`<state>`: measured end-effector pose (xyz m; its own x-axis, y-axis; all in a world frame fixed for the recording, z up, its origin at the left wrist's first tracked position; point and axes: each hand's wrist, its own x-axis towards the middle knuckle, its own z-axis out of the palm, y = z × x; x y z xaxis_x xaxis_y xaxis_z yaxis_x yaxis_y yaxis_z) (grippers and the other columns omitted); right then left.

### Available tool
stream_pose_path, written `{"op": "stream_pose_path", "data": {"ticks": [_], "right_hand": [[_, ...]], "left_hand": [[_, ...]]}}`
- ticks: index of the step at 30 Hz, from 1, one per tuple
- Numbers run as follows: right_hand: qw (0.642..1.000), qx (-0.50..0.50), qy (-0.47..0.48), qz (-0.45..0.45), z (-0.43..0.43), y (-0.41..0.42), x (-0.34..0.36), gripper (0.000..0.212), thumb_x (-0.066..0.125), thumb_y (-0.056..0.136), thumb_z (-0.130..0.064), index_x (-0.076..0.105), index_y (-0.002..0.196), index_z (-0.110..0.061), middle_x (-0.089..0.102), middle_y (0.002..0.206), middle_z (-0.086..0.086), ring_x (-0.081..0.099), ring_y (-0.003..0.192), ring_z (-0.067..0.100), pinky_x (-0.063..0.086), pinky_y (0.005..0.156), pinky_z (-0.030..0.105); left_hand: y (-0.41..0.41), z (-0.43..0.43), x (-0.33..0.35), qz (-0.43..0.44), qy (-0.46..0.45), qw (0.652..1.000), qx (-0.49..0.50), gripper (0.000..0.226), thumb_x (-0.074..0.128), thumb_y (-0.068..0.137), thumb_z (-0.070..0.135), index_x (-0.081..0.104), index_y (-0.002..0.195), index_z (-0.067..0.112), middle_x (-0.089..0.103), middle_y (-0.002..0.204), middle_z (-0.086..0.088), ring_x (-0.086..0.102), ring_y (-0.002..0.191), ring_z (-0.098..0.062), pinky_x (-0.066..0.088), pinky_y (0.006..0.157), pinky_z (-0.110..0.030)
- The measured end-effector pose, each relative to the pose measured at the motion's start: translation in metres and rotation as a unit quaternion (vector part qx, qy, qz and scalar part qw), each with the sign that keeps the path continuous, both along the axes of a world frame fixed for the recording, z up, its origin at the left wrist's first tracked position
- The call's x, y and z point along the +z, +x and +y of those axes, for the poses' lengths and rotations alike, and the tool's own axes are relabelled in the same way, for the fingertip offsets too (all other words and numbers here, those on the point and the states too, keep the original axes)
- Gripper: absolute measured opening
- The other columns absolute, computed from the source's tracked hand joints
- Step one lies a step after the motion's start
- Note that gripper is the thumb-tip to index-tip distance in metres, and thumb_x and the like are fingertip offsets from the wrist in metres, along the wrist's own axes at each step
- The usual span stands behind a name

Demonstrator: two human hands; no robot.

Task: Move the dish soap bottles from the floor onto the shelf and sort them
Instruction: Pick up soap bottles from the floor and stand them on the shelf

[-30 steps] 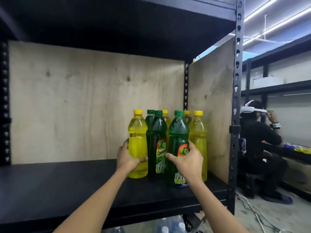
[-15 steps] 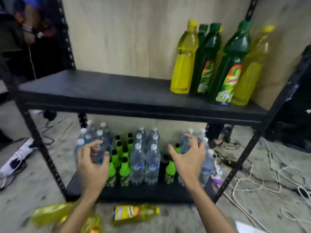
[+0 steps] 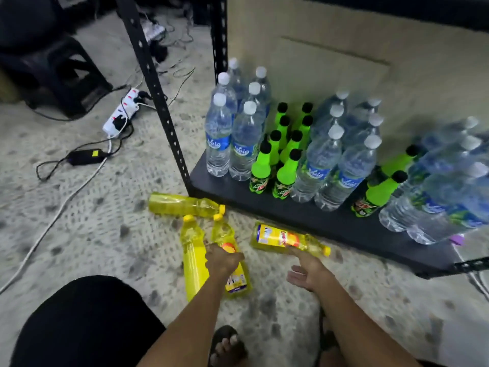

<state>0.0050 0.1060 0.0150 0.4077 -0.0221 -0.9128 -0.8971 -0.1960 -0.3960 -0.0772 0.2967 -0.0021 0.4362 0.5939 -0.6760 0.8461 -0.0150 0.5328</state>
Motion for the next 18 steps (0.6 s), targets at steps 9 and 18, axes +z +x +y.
{"op": "stream_pose_path", "data": {"ticks": [9, 18], "right_hand": [[0.966, -0.233, 0.025, 0.113, 0.014, 0.077, -0.074, 0.053, 0.063, 0.091, -0.050, 0.054, 0.129, -0.014, 0.058, 0.093, 0.017, 0.059, 0.107, 0.032, 0.045, 0.107, 0.044], [0.951, -0.302, 0.040, 0.063, 0.004, 0.079, -0.102, 0.021, 0.062, 0.096, -0.026, 0.054, 0.092, -0.008, 0.050, 0.133, 0.020, 0.052, 0.121, 0.035, 0.058, 0.085, 0.042]], "left_hand": [[0.009, -0.008, -0.084, 0.066, 0.095, 0.992, -0.042, 0.088, 0.084, 0.067, 0.039, 0.039, 0.133, 0.002, 0.049, 0.130, -0.021, 0.047, 0.121, -0.041, 0.038, 0.100, -0.042], [0.019, -0.009, -0.081, 0.060, 0.051, 0.997, 0.005, 0.082, 0.087, 0.064, 0.024, 0.041, 0.129, 0.006, 0.057, 0.126, -0.018, 0.058, 0.117, -0.038, 0.049, 0.092, -0.040]]}}
